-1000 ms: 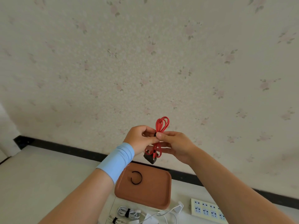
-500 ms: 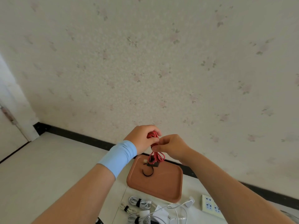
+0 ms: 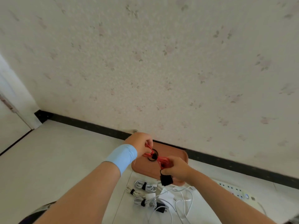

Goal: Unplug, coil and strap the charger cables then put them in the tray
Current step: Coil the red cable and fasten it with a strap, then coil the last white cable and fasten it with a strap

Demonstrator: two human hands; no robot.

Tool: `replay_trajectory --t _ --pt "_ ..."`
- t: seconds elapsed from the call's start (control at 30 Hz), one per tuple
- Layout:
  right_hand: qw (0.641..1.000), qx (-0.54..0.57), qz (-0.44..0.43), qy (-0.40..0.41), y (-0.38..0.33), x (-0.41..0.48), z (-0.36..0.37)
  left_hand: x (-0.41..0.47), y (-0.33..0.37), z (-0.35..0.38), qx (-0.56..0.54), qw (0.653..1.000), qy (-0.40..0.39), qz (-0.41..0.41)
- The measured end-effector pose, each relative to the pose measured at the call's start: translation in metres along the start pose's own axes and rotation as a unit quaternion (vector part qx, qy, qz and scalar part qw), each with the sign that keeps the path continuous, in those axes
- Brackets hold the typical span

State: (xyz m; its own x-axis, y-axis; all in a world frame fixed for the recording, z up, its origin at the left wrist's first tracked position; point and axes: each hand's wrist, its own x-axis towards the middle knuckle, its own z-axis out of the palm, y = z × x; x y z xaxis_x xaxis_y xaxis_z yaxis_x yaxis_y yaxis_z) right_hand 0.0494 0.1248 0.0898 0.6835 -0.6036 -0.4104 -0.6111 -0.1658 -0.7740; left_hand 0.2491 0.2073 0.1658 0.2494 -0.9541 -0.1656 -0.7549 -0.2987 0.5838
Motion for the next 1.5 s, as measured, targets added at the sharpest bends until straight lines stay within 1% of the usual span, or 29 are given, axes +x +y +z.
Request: replay_trajectory --t 0.07,0.13,0.23,0.37,0.47,0.57,0.73,0.8,0.87,0.93,0.97,1.0,1.03,1.1,1.13,1.17,1.23,1.3,1.4,1.5 --pt "1.0 -0.021 0.021 -0.007 0.029 0.003 0.01 0.003 -0.015 0.026 0.089 0.993 -0.081 -0.006" --pt "0.998 -0.042 0.038 -0.02 0.058 0.007 0.019 0.008 -0.03 0.054 0.145 0.977 -0.153 -0.015" --pt "0.992 -0.107 0.059 -0.037 0.078 0.007 0.029 0.012 -0.049 0.091 0.145 0.967 -0.204 -0.051" --pt "0.98 -0.182 0.065 -0.049 0.104 0.016 0.042 0.012 -0.074 0.138 0.166 0.959 -0.216 -0.078" --pt "0.97 -0.226 0.067 -0.053 0.125 0.021 0.057 0.013 -0.08 0.163 0.192 0.945 -0.249 -0.09" --pt "0.972 -0.214 0.077 -0.063 0.139 0.021 0.069 0.02 -0.083 0.173 0.203 0.938 -0.267 -0.086" --pt "0.962 -0.258 0.037 -0.077 0.142 0.026 0.079 0.035 -0.079 0.169 0.194 0.942 -0.264 -0.073" --pt "0.959 -0.277 0.027 -0.047 0.133 0.028 0.072 0.039 -0.076 0.167 0.181 0.95 -0.246 -0.068" --pt "0.961 -0.273 0.024 0.031 0.123 0.03 0.056 0.042 -0.07 0.168 0.157 0.963 -0.209 -0.06" --pt "0.961 -0.245 0.047 0.121 0.117 0.033 0.032 0.047 -0.056 0.172 0.122 0.972 -0.191 -0.054" --pt "0.957 -0.237 0.061 0.154 0.118 0.033 0.019 0.051 -0.047 0.175 0.107 0.974 -0.19 -0.052" --pt "0.952 -0.246 0.073 0.167 0.12 0.031 0.005 0.055 -0.037 0.179 0.098 0.976 -0.19 -0.047" --pt "0.944 -0.282 0.081 0.15 0.126 0.03 -0.008 0.059 -0.027 0.184 0.09 0.977 -0.19 -0.041" --pt "0.919 -0.379 0.1 0.048 0.14 0.024 -0.024 0.067 -0.009 0.195 0.066 0.976 -0.203 -0.04" --pt "0.907 -0.407 0.105 -0.003 0.147 0.019 -0.028 0.07 -0.001 0.201 0.053 0.974 -0.214 -0.041" --pt "0.902 -0.417 0.107 -0.036 0.155 0.016 -0.03 0.072 0.007 0.207 0.043 0.972 -0.228 -0.04" --pt "0.904 -0.415 0.096 -0.044 0.166 0.011 -0.032 0.077 0.02 0.218 0.029 0.968 -0.247 -0.033" --pt "0.918 -0.387 0.087 -0.023 0.171 0.01 -0.033 0.08 0.029 0.223 0.015 0.968 -0.249 -0.029" --pt "0.957 -0.26 0.124 0.003 0.165 0.007 -0.04 0.085 0.037 0.225 -0.02 0.967 -0.251 -0.048" --pt "0.985 -0.109 0.126 0.045 0.154 0.001 -0.055 0.086 0.049 0.217 -0.051 0.958 -0.273 -0.068"
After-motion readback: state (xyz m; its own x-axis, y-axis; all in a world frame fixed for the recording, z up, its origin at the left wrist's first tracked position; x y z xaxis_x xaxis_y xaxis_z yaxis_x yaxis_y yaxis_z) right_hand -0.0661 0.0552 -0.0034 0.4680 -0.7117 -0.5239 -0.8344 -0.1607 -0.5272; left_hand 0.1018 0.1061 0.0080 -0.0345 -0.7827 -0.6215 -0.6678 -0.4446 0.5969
